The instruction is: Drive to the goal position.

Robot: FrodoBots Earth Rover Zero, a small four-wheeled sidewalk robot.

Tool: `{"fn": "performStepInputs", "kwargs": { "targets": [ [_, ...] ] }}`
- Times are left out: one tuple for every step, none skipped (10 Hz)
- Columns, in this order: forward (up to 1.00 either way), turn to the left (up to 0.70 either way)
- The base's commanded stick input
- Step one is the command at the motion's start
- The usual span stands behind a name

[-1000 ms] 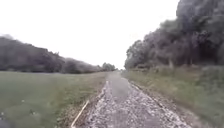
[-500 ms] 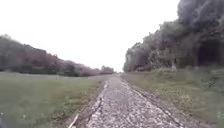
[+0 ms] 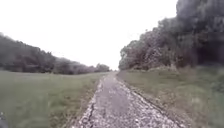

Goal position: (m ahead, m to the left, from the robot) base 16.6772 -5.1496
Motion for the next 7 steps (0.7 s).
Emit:
{"fn": "performStepInputs", "kwargs": {
  "targets": [
    [1.0, 0.0],
    [1.0, 0.0],
    [1.0, 0.0],
    [1.0, 0.0],
    [1.0, 0.27],
    [1.0, 0.27],
    [1.0, 0.27]
  ]
}}
